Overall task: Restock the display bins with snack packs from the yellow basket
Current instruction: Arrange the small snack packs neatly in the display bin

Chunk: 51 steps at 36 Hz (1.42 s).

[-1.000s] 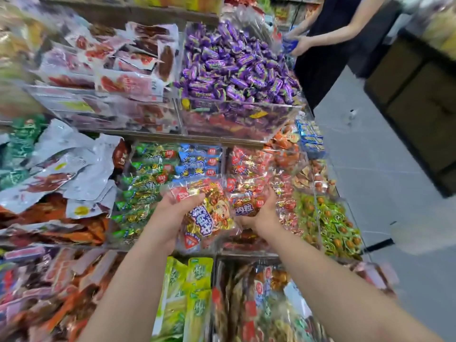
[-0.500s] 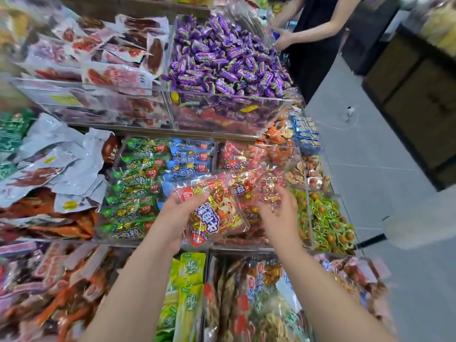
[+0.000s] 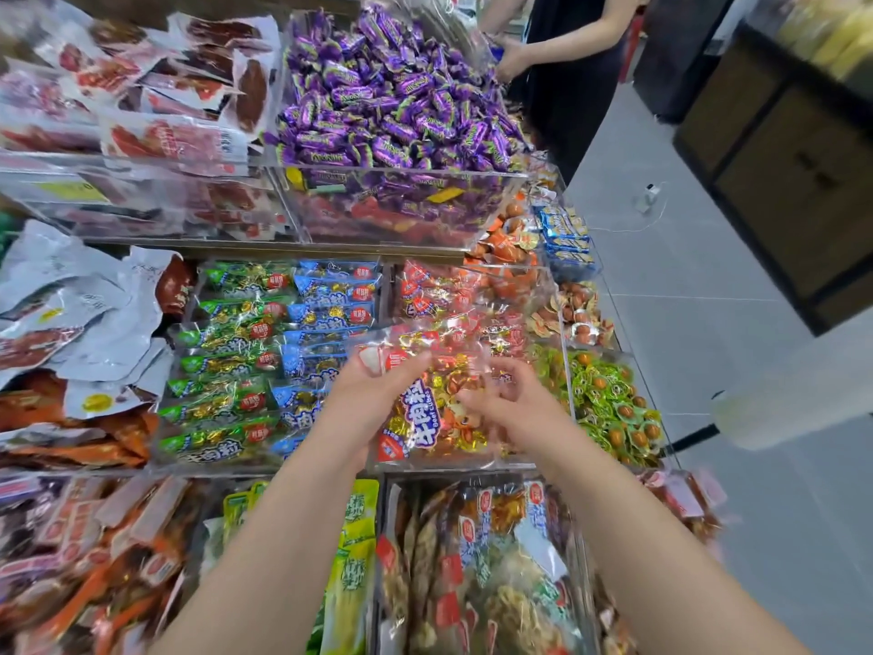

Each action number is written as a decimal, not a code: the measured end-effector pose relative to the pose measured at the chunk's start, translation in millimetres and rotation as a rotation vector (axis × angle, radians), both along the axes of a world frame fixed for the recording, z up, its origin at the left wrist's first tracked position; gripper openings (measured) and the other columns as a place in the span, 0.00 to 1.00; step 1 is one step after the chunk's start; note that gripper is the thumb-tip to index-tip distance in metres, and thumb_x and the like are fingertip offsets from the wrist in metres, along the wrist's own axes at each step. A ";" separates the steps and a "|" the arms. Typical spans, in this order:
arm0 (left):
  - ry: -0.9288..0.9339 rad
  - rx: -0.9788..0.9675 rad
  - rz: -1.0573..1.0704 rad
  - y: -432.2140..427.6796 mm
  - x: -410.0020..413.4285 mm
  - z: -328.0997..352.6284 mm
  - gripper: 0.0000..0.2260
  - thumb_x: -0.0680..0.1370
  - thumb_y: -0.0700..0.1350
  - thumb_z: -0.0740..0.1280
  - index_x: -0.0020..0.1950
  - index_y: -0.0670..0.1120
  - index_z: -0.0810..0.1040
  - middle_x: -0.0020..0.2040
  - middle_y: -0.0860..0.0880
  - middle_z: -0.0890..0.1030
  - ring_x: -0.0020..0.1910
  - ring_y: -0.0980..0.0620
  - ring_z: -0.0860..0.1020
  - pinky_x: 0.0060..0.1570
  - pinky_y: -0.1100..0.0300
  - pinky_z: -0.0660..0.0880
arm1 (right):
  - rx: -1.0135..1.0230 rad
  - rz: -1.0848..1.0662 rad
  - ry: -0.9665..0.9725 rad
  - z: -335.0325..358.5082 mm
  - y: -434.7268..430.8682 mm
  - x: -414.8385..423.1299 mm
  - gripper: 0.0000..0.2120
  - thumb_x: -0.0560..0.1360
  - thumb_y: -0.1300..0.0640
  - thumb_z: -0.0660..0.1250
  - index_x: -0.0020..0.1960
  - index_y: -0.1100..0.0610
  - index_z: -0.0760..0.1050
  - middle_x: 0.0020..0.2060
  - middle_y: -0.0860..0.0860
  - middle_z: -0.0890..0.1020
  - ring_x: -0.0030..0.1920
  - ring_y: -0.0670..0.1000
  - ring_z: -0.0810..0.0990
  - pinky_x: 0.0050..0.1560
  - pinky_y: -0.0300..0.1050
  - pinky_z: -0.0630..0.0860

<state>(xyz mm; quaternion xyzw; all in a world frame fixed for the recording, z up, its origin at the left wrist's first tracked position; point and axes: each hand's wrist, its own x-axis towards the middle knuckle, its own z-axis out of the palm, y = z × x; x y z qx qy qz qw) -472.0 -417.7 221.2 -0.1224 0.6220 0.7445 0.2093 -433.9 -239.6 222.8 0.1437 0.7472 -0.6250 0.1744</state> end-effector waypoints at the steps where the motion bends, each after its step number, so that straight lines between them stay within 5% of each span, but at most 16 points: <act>1: 0.010 -0.029 -0.019 1.5 -0.6 -0.1 0.12 0.72 0.49 0.74 0.53 0.47 0.80 0.43 0.47 0.86 0.42 0.48 0.85 0.41 0.52 0.82 | 0.013 -0.002 0.013 0.0 2.4 -0.1 0.37 0.58 0.37 0.74 0.63 0.40 0.65 0.46 0.49 0.84 0.43 0.47 0.84 0.56 0.55 0.78; 3: 0.031 -0.082 -0.054 4.9 0.0 1.3 0.13 0.73 0.50 0.74 0.53 0.47 0.78 0.37 0.53 0.86 0.35 0.56 0.84 0.30 0.62 0.79 | 0.014 0.011 0.041 1.6 6.0 -0.8 0.36 0.53 0.33 0.75 0.59 0.35 0.68 0.51 0.52 0.82 0.48 0.52 0.83 0.54 0.57 0.78; 7: 0.027 -0.146 -0.115 8.5 1.0 1.7 0.13 0.73 0.53 0.72 0.52 0.47 0.76 0.31 0.60 0.83 0.29 0.65 0.80 0.20 0.71 0.71 | -0.118 0.016 -0.002 4.3 12.3 -6.3 0.29 0.54 0.47 0.80 0.51 0.39 0.73 0.46 0.53 0.81 0.37 0.52 0.82 0.42 0.48 0.79; 10: 0.030 -0.181 -0.127 6.1 -0.6 1.5 0.25 0.69 0.62 0.70 0.59 0.48 0.76 0.40 0.58 0.85 0.41 0.63 0.82 0.38 0.69 0.76 | -0.075 0.014 0.041 9.2 14.6 -8.7 0.28 0.59 0.54 0.79 0.50 0.30 0.72 0.52 0.53 0.78 0.37 0.48 0.84 0.37 0.42 0.79; 12: 0.015 -0.193 -0.128 3.4 -0.3 2.8 0.35 0.59 0.69 0.69 0.59 0.50 0.75 0.48 0.58 0.80 0.52 0.57 0.78 0.55 0.59 0.70 | -0.162 -0.076 0.090 9.8 20.1 -11.2 0.32 0.61 0.58 0.77 0.60 0.40 0.71 0.48 0.53 0.80 0.35 0.46 0.83 0.34 0.39 0.77; 14: 0.001 -0.174 -0.116 1.3 -1.0 1.4 0.34 0.58 0.66 0.71 0.59 0.50 0.74 0.52 0.54 0.79 0.56 0.52 0.76 0.56 0.55 0.66 | -0.312 -0.257 0.124 9.9 26.0 -15.0 0.29 0.65 0.61 0.74 0.63 0.49 0.70 0.47 0.53 0.80 0.34 0.46 0.83 0.32 0.38 0.76; 18: 0.021 -0.122 -0.052 -1.9 -4.1 -8.7 0.15 0.70 0.49 0.76 0.54 0.50 0.78 0.51 0.52 0.84 0.54 0.53 0.79 0.48 0.59 0.71 | -0.328 -0.383 0.108 6.9 24.8 -16.5 0.19 0.69 0.65 0.72 0.57 0.57 0.70 0.50 0.61 0.76 0.38 0.50 0.83 0.38 0.44 0.80; 20: 0.022 -0.089 0.009 -4.2 -6.6 -10.9 0.13 0.71 0.47 0.75 0.53 0.51 0.77 0.47 0.56 0.84 0.51 0.58 0.78 0.44 0.62 0.70 | -0.114 -0.281 0.073 5.1 25.4 -14.3 0.16 0.67 0.61 0.74 0.48 0.60 0.70 0.48 0.63 0.78 0.38 0.53 0.83 0.42 0.47 0.81; 23: 0.035 -0.111 0.008 -11.2 -9.4 -14.4 0.10 0.72 0.48 0.74 0.48 0.53 0.75 0.36 0.64 0.82 0.38 0.69 0.77 0.37 0.65 0.66 | 0.133 -0.052 0.012 6.0 34.0 -11.9 0.26 0.59 0.52 0.79 0.50 0.61 0.71 0.46 0.60 0.81 0.41 0.53 0.83 0.45 0.46 0.80; 26: 0.052 -0.158 -0.048 -14.3 -10.5 -16.5 0.10 0.72 0.49 0.75 0.46 0.54 0.74 0.31 0.70 0.79 0.34 0.70 0.76 0.36 0.65 0.64 | 0.177 0.093 -0.031 9.6 42.4 -12.4 0.30 0.57 0.48 0.79 0.57 0.44 0.72 0.52 0.52 0.79 0.45 0.48 0.82 0.44 0.41 0.78; 29: 0.060 -0.164 -0.107 -8.3 -11.6 -15.2 0.15 0.71 0.49 0.76 0.44 0.54 0.68 0.36 0.67 0.75 0.36 0.70 0.71 0.35 0.67 0.63 | 0.154 0.095 -0.053 10.5 40.4 -17.1 0.33 0.50 0.33 0.76 0.52 0.30 0.69 0.53 0.42 0.77 0.48 0.45 0.80 0.46 0.43 0.78; 32: 0.070 -0.183 -0.131 -0.7 -12.4 -13.1 0.22 0.70 0.51 0.76 0.46 0.57 0.61 0.41 0.65 0.66 0.39 0.69 0.64 0.36 0.67 0.63 | 0.211 0.069 -0.036 8.5 40.1 -26.0 0.41 0.50 0.34 0.75 0.62 0.37 0.69 0.53 0.42 0.75 0.51 0.45 0.78 0.44 0.41 0.76; 36: 0.048 -0.155 -0.120 -0.6 -14.3 -17.9 0.18 0.73 0.51 0.74 0.46 0.58 0.62 0.42 0.65 0.66 0.40 0.69 0.65 0.45 0.63 0.64 | 0.143 -0.096 0.140 17.9 62.0 -43.0 0.18 0.59 0.47 0.77 0.46 0.44 0.77 0.41 0.46 0.83 0.37 0.48 0.83 0.29 0.39 0.75; 39: 0.025 -0.148 -0.092 -5.4 -14.0 -22.6 0.16 0.74 0.51 0.73 0.52 0.57 0.67 0.49 0.60 0.72 0.45 0.64 0.70 0.50 0.59 0.65 | 0.240 -0.423 0.313 17.3 84.3 -62.9 0.12 0.67 0.57 0.76 0.43 0.46 0.75 0.38 0.48 0.84 0.33 0.44 0.82 0.26 0.38 0.76; 45: -0.028 -0.197 -0.070 -7.1 -11.0 -21.7 0.20 0.71 0.52 0.75 0.59 0.49 0.73 0.58 0.48 0.78 0.57 0.50 0.76 0.58 0.50 0.71 | 0.507 -0.442 0.303 -13.5 79.1 -124.1 0.13 0.71 0.58 0.70 0.53 0.52 0.70 0.47 0.52 0.79 0.49 0.55 0.79 0.48 0.49 0.75; 51: -0.027 -0.187 -0.094 -9.3 -10.5 -18.1 0.31 0.68 0.54 0.74 0.67 0.47 0.71 0.63 0.46 0.78 0.64 0.45 0.75 0.67 0.41 0.69 | 0.587 -0.328 0.156 -46.6 59.2 -155.3 0.30 0.75 0.61 0.68 0.71 0.61 0.56 0.64 0.59 0.72 0.64 0.60 0.72 0.62 0.50 0.69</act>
